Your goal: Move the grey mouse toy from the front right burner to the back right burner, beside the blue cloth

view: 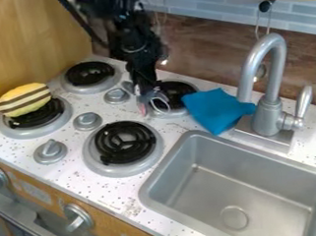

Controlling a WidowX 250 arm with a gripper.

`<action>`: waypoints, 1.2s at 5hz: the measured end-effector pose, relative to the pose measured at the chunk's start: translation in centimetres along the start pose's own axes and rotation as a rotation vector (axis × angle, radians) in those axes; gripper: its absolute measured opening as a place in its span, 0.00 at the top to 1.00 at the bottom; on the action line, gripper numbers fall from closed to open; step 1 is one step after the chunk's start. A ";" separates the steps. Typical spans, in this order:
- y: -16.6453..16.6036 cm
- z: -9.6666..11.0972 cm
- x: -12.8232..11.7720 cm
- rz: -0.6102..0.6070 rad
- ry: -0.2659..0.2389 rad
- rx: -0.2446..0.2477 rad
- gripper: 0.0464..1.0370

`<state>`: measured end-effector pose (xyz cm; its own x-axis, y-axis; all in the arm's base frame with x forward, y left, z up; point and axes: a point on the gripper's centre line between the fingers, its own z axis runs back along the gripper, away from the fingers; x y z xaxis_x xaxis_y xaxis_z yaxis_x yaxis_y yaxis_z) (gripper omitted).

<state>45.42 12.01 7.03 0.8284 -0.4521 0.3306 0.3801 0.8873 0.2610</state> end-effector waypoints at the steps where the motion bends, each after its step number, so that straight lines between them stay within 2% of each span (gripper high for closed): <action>1: -0.3 -1.2 1.2 -0.015 -0.030 -0.032 0.72; 2: -0.3 -1.7 2.7 -0.041 -0.077 -0.035 0.72; 3: -0.6 -1.9 3.5 -0.060 -0.108 -0.064 0.65; 4: -1.0 -2.3 3.1 -0.052 -0.113 -0.072 0.34; 5: -1.3 -2.1 2.7 -0.068 -0.112 -0.073 0.06; 6: -2.0 -1.0 1.9 -0.074 -0.095 -0.050 0.03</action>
<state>46.63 9.45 6.22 0.7553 -0.5211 0.3975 0.4609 0.8535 0.2431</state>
